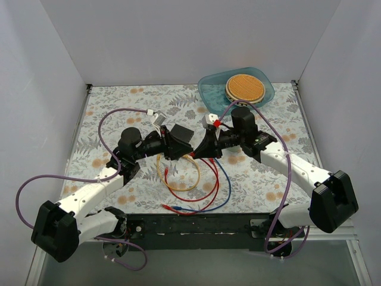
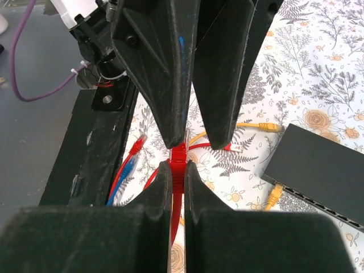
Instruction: Insert the plug into the switch port
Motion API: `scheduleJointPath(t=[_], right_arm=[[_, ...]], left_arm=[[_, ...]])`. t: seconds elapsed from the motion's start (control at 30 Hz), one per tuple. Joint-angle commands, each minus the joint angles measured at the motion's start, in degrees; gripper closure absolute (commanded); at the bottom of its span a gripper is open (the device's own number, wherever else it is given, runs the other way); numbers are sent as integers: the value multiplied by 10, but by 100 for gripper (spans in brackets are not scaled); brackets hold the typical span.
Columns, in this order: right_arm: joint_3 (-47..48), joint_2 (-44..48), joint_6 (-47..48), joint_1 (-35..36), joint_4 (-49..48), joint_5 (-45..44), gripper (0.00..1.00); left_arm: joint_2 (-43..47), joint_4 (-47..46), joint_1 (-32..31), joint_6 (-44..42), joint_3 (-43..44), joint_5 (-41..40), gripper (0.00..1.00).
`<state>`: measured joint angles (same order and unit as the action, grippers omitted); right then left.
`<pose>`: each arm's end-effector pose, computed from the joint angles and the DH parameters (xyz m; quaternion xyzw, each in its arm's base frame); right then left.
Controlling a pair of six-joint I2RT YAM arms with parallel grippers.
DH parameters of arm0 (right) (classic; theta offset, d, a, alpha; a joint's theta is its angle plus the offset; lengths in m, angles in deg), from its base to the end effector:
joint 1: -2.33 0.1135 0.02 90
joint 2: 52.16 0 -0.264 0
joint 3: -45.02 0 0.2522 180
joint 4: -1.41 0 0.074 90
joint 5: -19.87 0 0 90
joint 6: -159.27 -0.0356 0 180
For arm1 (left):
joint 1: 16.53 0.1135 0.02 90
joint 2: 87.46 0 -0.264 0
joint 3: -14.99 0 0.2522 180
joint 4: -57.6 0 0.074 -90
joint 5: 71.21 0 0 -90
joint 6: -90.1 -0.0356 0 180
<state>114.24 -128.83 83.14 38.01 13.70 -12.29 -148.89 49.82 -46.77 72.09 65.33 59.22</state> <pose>0.2234 0.1975 0.3063 -0.5526 0.5334 0.4836 0.4198 0.1976 -0.1419 0.2910 -0.0216 0.7222 -0.6591 0.2087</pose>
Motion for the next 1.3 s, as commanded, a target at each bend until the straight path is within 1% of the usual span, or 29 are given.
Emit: scheduleJointPath(t=[0.0, 0.1, 0.23, 0.53, 0.63, 0.67, 0.8, 0.97, 1.0, 1.07, 1.2, 1.27], right_arm=[[24, 2, -13, -4, -10, 28, 99], [24, 3, -18, -6, -14, 28, 99], [19, 8, -27, -10, -25, 24, 99], [17, 15, -37, -18, -32, 22, 99], [18, 14, -38, -18, -30, 20, 99], [18, 14, -38, -18, -30, 20, 99], [20, 14, -42, -19, -33, 19, 99], [25, 16, -51, -20, -33, 3, 99], [26, 18, -54, -19, -33, -12, 91], [26, 22, -60, -19, -31, -36, 80], [23, 38, -71, -18, -36, -89, 66], [18, 42, -75, -18, -41, -100, 64]], left_arm=[[14, -15, -10, -21, 5, 19, 72], [11, -7, -17, -28, 8, 19, 75], [15, 7, -21, -38, 10, 6, 73], [22, 23, -22, -48, 8, -17, 72], [15, 21, -23, -45, 12, -14, 80], [14, 21, -25, -44, 13, -14, 86], [7, 22, -28, -44, 16, -17, 100], [5, 24, -32, -40, 20, -29, 100], [5, 26, -32, -35, 23, -34, 100], [6, 37, -32, -26, 33, -60, 100], [4, 52, -33, 16, 56, -104, 100], [3, 52, -35, 37, 63, -111, 100]])
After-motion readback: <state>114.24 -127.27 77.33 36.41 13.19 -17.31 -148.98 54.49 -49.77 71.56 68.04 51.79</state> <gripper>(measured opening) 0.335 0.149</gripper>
